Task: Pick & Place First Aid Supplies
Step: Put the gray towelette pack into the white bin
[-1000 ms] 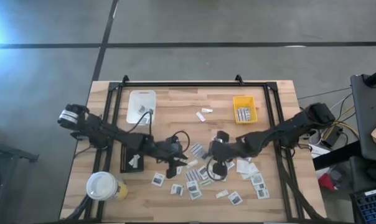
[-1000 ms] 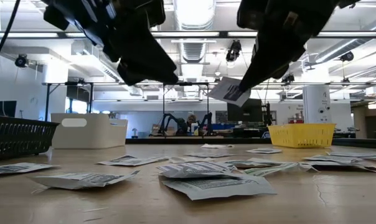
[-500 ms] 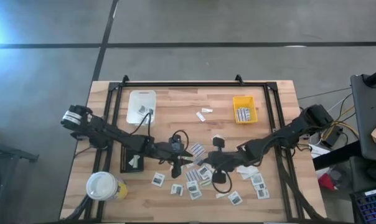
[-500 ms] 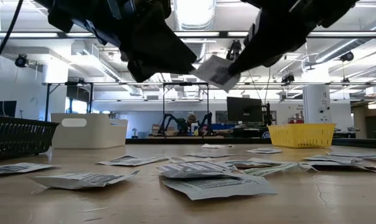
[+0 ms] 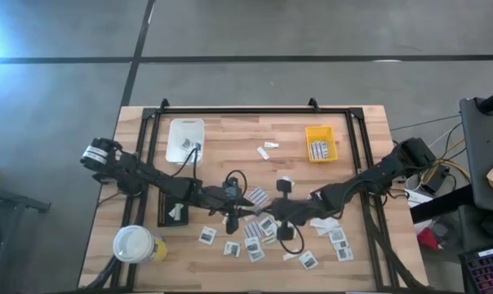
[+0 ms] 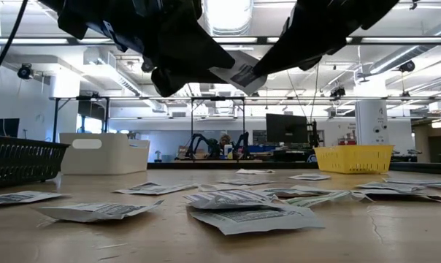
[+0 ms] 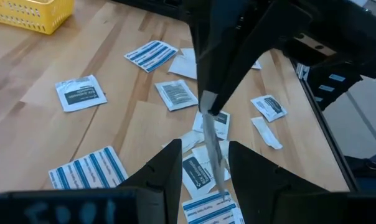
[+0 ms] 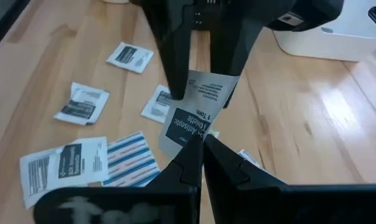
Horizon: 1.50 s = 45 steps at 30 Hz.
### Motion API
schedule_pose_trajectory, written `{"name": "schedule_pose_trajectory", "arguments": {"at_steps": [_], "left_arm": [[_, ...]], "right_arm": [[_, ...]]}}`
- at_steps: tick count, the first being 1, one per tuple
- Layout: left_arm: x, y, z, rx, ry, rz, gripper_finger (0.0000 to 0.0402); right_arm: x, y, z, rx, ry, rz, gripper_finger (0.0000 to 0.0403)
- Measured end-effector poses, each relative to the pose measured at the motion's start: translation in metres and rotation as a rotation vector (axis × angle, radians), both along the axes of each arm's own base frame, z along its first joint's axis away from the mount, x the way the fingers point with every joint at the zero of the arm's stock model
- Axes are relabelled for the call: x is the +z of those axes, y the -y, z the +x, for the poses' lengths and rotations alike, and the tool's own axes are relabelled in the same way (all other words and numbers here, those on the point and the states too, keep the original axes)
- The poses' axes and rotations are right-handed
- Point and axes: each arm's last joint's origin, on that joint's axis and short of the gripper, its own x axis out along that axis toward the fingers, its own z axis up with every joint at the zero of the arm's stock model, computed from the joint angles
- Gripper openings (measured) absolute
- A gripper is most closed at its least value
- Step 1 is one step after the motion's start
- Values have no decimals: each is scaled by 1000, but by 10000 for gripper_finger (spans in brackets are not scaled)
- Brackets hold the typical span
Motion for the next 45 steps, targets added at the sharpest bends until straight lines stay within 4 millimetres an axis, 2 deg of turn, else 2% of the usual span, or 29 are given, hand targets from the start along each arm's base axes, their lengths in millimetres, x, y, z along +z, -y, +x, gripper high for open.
{"name": "schedule_pose_trajectory", "arguments": {"at_steps": [7,17,27,37,45], "left_arm": [[0,0,0,0,0,-1,110],[0,0,0,1,1,-1,8],[0,0,0,1,1,-1,3],[-3,-1,-1,16,-35,10,2],[-3,-12,-10,198,-117,74,2]], "right_arm": [[0,0,0,1,4,2,8],[0,0,0,1,4,4,8],[0,0,0,-8,4,18,15],[-5,2,-4,-48,-53,41,99],[-20,9,-19,-155,-252,48,132]]}}
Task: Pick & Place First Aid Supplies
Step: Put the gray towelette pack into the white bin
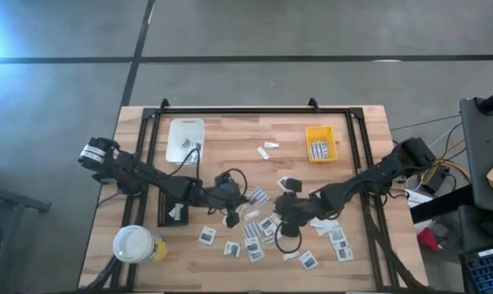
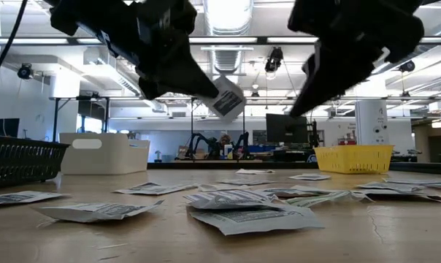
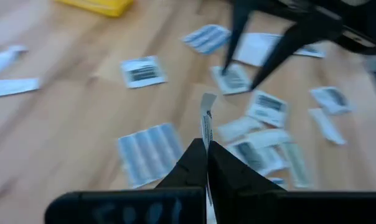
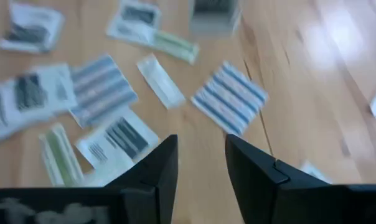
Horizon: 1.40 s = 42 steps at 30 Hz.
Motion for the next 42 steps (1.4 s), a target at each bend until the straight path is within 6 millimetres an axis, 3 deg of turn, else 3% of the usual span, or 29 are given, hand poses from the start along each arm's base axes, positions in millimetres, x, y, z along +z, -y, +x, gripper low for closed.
{"name": "schedule_pose_trajectory", "arguments": {"at_steps": [12,23,32,42], "left_arm": [[30,-40,-49,380,-147,153,2],[48,-69,-83,576,-209,242,2],[40,-96,-97,771,-301,226,3],[8,-124,-116,939,-384,117,3]], "right_arm": [[-3,2,-4,-27,-47,-2,117],[-3,2,-4,-26,-45,-2,98],[-3,2,-4,-25,-46,-4,96],[-3,2,-4,-27,-45,-2,104]]}}
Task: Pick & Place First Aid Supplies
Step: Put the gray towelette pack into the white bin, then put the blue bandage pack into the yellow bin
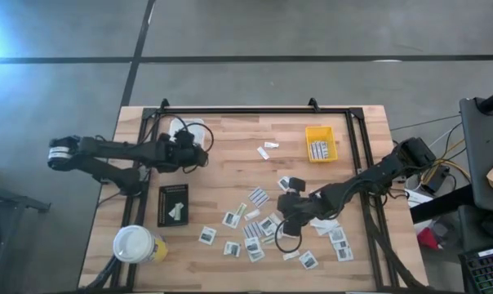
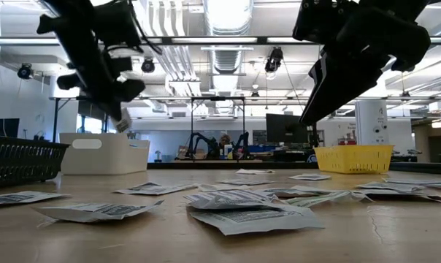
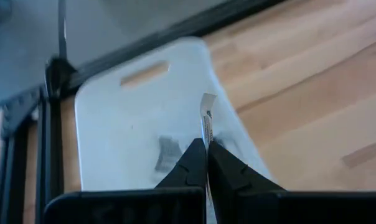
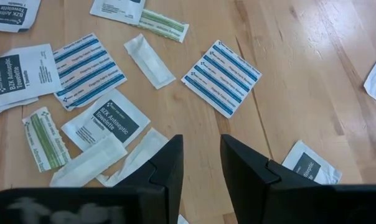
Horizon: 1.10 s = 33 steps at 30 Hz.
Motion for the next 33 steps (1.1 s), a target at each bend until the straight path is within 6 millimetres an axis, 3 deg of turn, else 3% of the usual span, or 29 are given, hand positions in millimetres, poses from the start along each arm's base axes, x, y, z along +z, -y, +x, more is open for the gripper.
{"name": "schedule_pose_trajectory", "arguments": {"at_steps": [9,18,33], "left_arm": [[-15,-14,-9,47,-11,-122,4],[-21,-15,-13,46,-34,-141,9],[-18,-18,-13,43,-56,-115,97]], "right_arm": [[0,0,0,0,1,0,88],[0,0,0,0,2,1,83],[0,0,0,0,1,1,97]]}}
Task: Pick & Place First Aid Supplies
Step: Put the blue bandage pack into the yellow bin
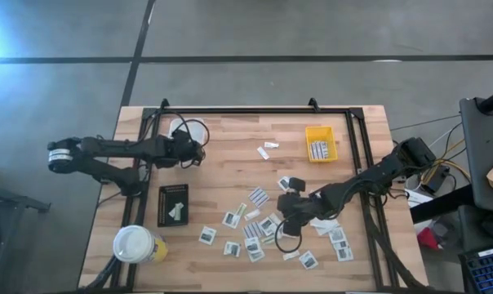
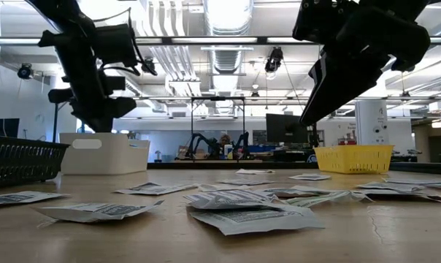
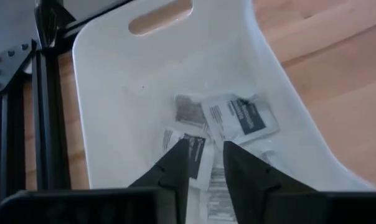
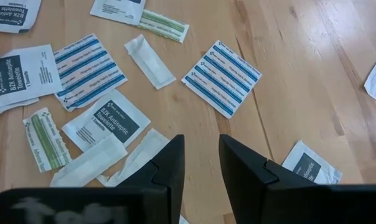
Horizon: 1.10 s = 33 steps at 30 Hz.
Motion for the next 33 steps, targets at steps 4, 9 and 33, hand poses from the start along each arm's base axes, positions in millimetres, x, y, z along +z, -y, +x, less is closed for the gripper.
{"name": "schedule_pose_trajectory", "arguments": {"at_steps": [4,9,33], "left_arm": [[12,-2,5,-38,7,15,109],[31,-1,16,-148,36,-12,110],[42,96,85,-758,345,149,110]], "right_arm": [[0,0,0,0,-2,-1,92],[-1,1,-2,0,-21,-7,84],[-5,7,-19,-113,-163,-2,82]]}}
